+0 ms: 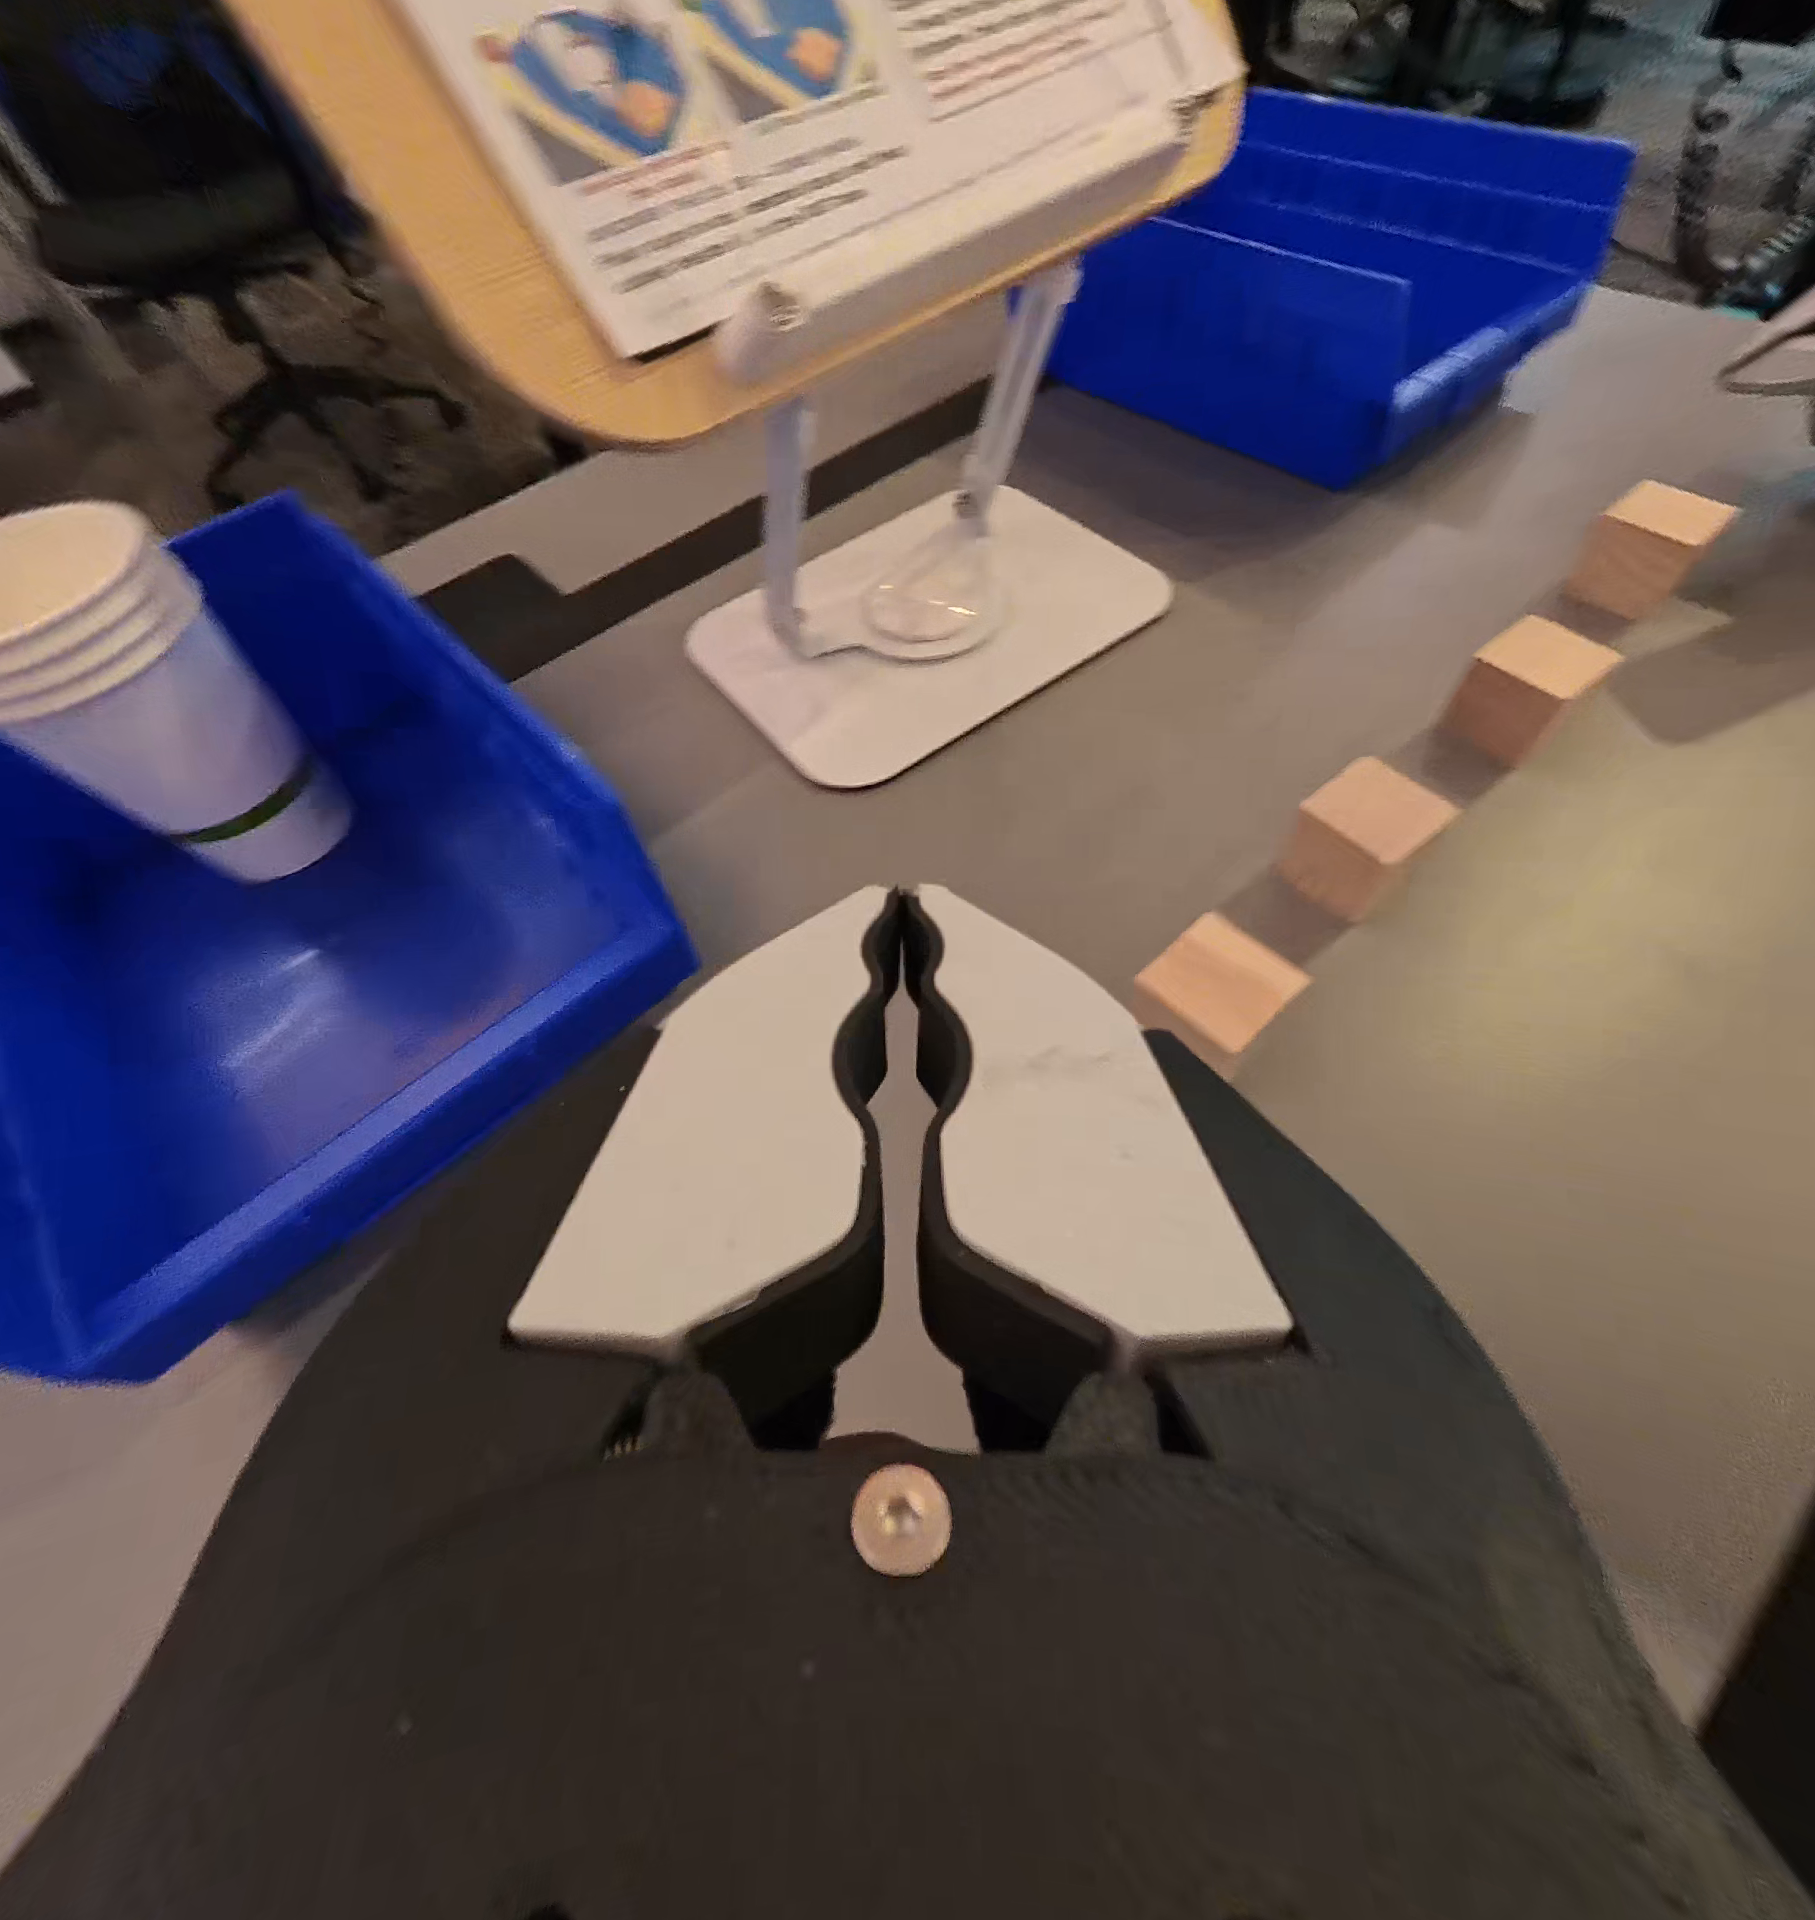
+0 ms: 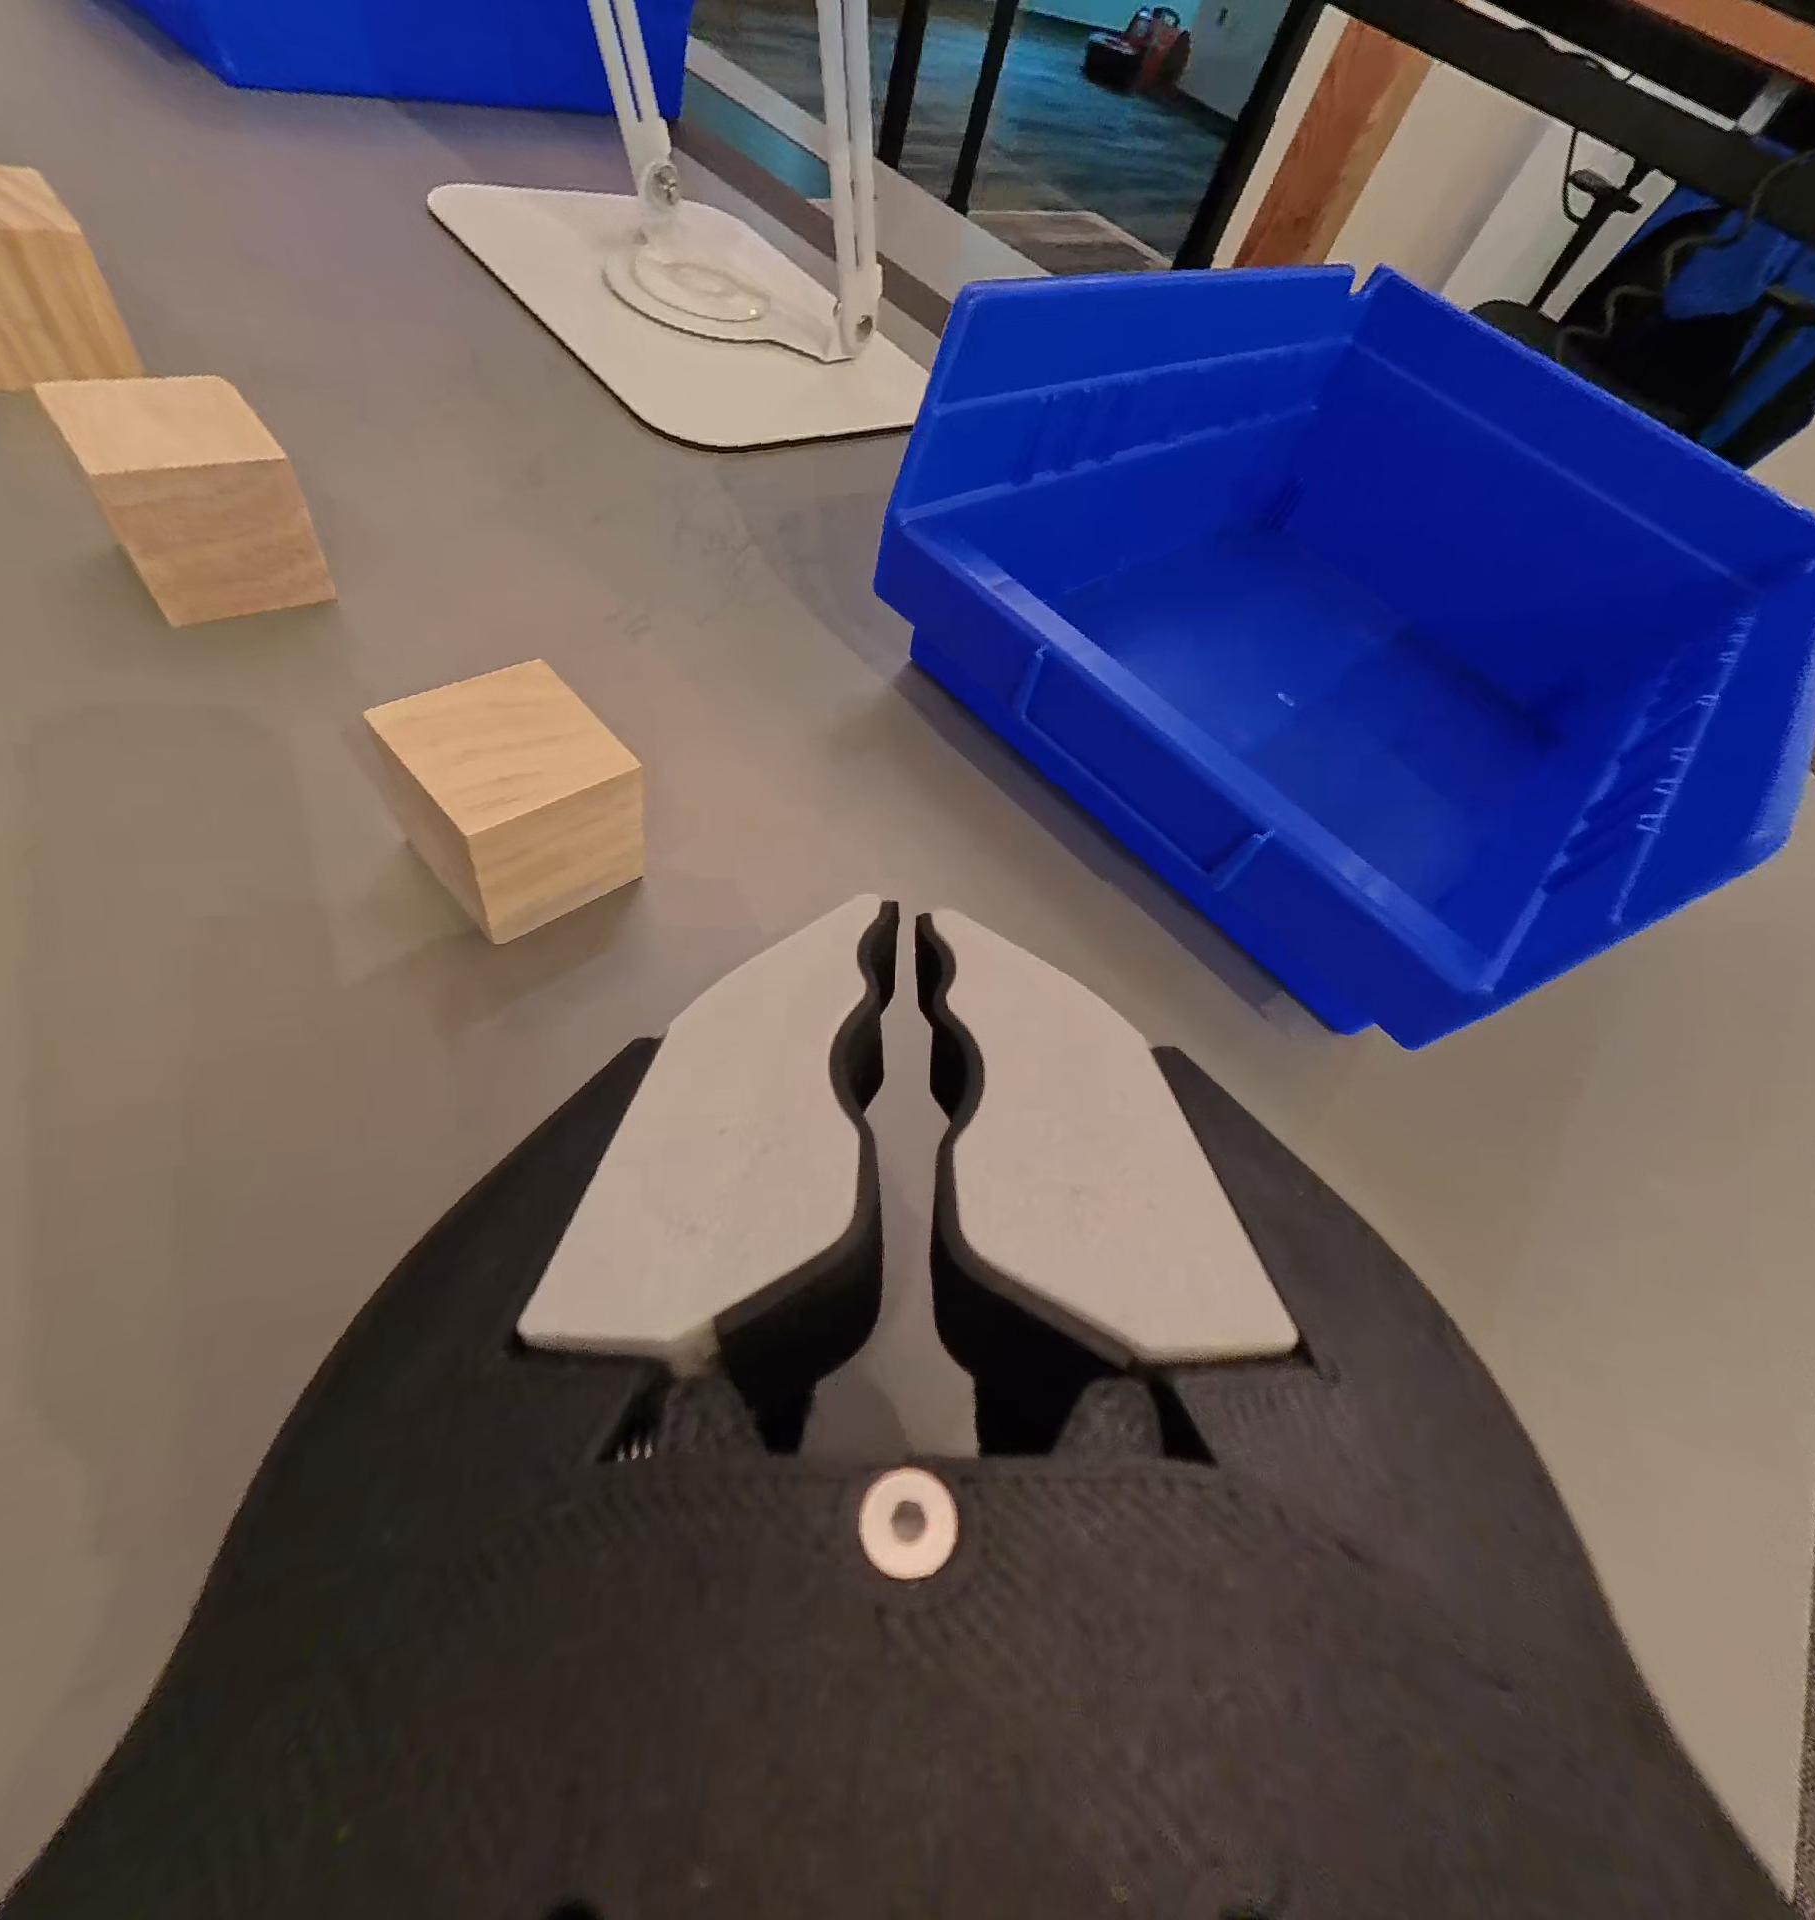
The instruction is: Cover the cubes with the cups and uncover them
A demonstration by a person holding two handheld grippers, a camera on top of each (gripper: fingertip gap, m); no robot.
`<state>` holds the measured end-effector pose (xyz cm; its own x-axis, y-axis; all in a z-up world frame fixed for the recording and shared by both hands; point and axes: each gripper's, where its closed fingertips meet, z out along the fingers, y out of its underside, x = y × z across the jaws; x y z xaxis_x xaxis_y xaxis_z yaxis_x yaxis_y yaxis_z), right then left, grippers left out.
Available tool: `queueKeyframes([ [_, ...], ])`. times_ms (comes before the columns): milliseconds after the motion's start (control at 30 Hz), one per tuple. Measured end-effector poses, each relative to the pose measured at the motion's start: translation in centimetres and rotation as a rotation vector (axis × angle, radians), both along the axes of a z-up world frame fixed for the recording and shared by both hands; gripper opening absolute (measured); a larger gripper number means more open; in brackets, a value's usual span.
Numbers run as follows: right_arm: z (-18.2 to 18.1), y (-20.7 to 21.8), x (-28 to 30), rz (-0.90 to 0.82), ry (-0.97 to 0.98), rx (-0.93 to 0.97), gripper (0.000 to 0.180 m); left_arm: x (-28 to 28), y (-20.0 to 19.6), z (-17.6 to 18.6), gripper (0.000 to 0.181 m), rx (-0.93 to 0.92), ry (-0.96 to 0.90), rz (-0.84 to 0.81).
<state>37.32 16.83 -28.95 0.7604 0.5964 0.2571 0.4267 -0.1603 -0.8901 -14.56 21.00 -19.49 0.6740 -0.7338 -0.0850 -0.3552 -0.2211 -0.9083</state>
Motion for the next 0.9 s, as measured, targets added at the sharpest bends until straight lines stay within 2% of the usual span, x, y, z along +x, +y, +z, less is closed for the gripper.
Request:
queueKeyframes([
  [167, -0.3, 0.2, 0.0, -0.012, -0.021, -0.007, 0.003, -3.9, 2.5, -1.6, 0.000, 0.008, -0.102, 0.089],
  [367, -0.7, 0.3, -0.1, -0.009, -0.039, -0.021, 0.003, -5.3, 5.8, -1.4, 0.000, 0.051, -0.004, 0.138],
  [567, -0.5, 0.2, 0.0, -0.003, -0.018, -0.022, 0.003, -5.6, 9.4, -1.9, 0.012, 0.081, 0.124, 0.141],
  [900, -0.7, 0.2, -0.1, 0.005, -0.026, -0.034, 0.003, -6.2, 11.6, -3.9, 0.015, 0.096, 0.165, 0.153],
])
